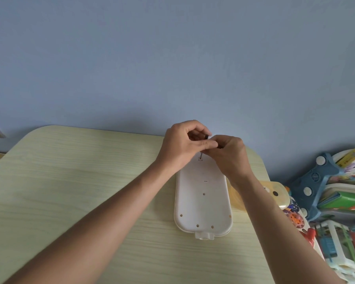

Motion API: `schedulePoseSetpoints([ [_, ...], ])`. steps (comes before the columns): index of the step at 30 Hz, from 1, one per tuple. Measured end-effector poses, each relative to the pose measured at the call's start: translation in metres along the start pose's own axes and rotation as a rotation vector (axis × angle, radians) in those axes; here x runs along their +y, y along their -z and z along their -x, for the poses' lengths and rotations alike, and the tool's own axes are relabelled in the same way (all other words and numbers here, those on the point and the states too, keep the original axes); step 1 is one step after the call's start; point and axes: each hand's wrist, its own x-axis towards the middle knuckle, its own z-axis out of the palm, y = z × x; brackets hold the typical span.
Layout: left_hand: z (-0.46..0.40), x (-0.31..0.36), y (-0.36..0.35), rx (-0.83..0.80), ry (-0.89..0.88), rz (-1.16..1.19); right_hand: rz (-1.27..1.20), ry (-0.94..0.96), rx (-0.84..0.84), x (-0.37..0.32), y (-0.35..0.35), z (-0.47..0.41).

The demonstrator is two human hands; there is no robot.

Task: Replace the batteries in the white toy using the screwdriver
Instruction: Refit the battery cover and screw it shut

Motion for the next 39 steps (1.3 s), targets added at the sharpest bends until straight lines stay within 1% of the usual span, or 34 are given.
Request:
schedulePoseSetpoints([
  [2,-0.001,-0.001,-0.003,0.026,0.017,0.007,0.002,-0.001,0.023,0.001,-0.005,-0.001],
  [4,-0.003,-0.002,-0.004,0.027,0.035,0.025,0.012,0.0,0.002,0.0,-0.005,-0.001],
  [6,-0.003,-0.003,-0.002,0.001,0.033,0.053,-0.004,-0.006,-0.056,-0.001,0.0,0.003],
  [9,-0.002,-0.002,0.001,-0.074,0.034,0.129,-0.046,-0.026,-0.04,0.002,0.007,0.005],
  [11,-0.001,-0.001,-0.001,-0.056,0.026,0.108,-0.051,-0.036,-0.008,0.005,0.006,0.003],
  [15,-0.005,-0.001,-0.004,0.054,0.03,0.081,-0.014,-0.038,0.055,0.007,0.0,-0.003],
  [17,-0.006,0.0,-0.004,0.048,0.034,0.054,-0.007,-0.021,0.015,0.006,0.0,-0.002],
  [19,-0.006,0.0,-0.002,0.005,0.016,0.031,0.002,-0.016,-0.036,0.004,0.002,0.002],
  [22,-0.005,-0.001,0.0,-0.061,-0.017,0.013,-0.023,-0.032,-0.014,0.002,0.004,0.001],
  [24,-0.004,-0.001,-0.001,-0.042,-0.019,-0.021,-0.044,-0.053,0.008,0.002,0.003,0.0],
  [27,-0.004,-0.002,-0.002,0.013,0.024,-0.012,-0.033,-0.051,0.018,0.003,-0.002,-0.002],
  [29,-0.004,-0.002,-0.002,0.009,0.021,-0.035,-0.038,-0.045,-0.026,-0.001,0.0,0.001],
  [32,-0.003,0.0,0.002,-0.054,-0.019,-0.08,-0.086,-0.065,-0.109,-0.002,0.007,0.005],
  [35,-0.003,0.002,0.001,-0.073,-0.041,-0.093,-0.083,-0.085,-0.077,0.0,0.008,0.004],
  [39,-0.002,0.003,-0.003,0.023,-0.01,-0.049,-0.021,-0.109,0.0,0.001,0.001,0.001],
])
